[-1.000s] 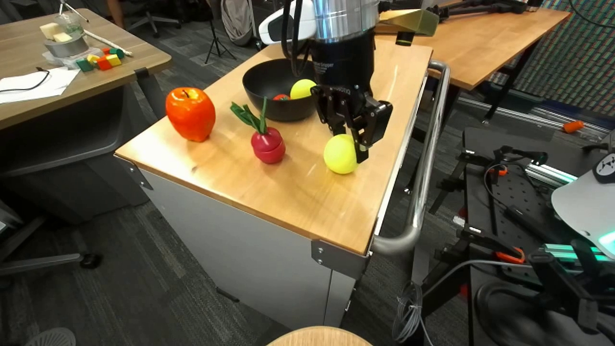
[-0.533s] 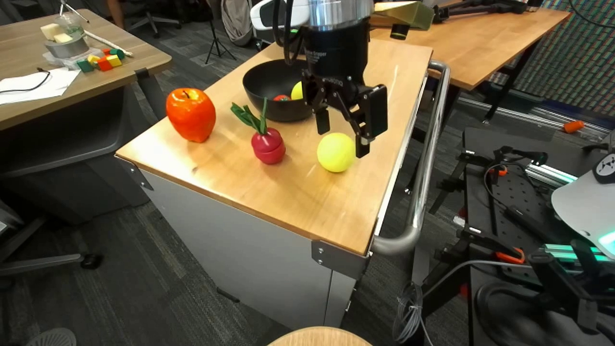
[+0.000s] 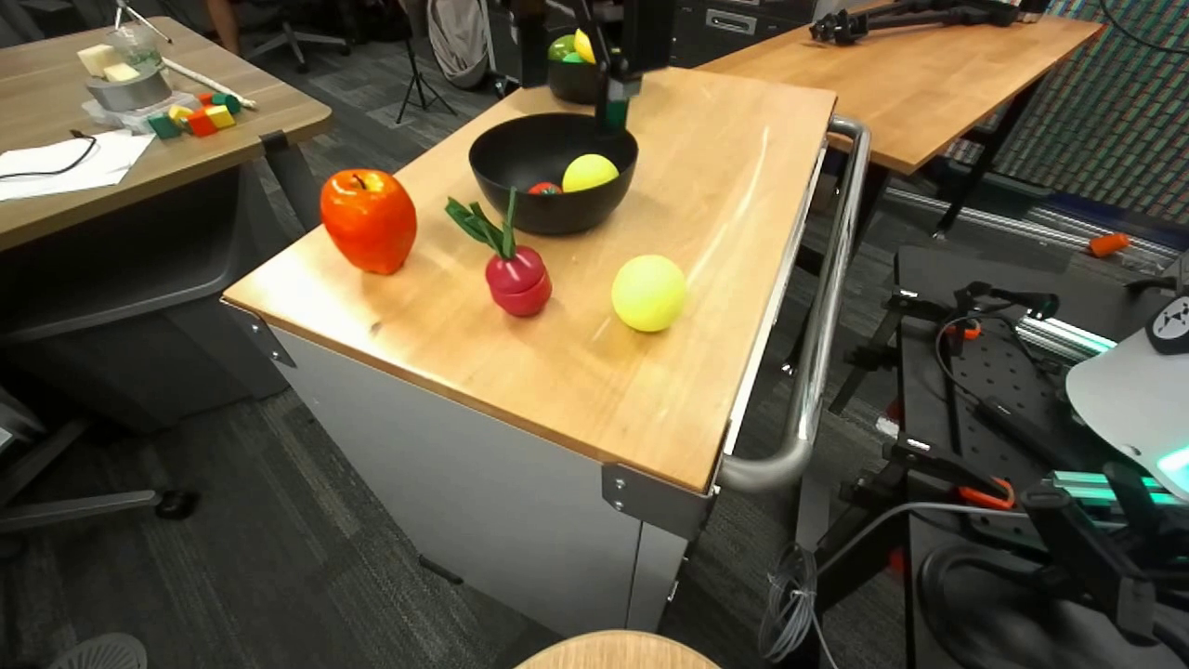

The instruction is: Remove the fruits from the bowls

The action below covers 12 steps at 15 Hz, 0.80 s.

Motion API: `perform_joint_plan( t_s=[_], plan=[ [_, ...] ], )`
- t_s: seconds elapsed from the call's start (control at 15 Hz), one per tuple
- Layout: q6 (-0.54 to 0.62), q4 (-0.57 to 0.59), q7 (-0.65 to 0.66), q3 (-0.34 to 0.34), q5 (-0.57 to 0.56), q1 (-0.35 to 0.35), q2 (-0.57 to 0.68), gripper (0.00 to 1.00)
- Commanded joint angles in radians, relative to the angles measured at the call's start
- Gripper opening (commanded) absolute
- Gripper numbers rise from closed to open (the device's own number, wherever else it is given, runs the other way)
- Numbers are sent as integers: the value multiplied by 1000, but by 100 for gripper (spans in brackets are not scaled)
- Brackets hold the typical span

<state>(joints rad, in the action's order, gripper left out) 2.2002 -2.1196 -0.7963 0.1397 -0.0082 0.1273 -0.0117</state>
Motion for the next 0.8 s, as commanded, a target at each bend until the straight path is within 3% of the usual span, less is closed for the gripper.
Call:
perform_joint_plan(
  t_s=[0.0, 0.13, 0.2, 0.4, 0.73],
  plan=[
    [16, 144, 49, -27, -140, -19, 114, 100],
    [-2, 210, 71, -41, -168, -28, 183, 100],
    [4, 115, 41, -30, -134, -26, 93, 100],
    [4, 176, 48, -35, -146, -40, 175, 100],
    [2, 191, 72, -49, -259, -38, 213, 100]
  ],
)
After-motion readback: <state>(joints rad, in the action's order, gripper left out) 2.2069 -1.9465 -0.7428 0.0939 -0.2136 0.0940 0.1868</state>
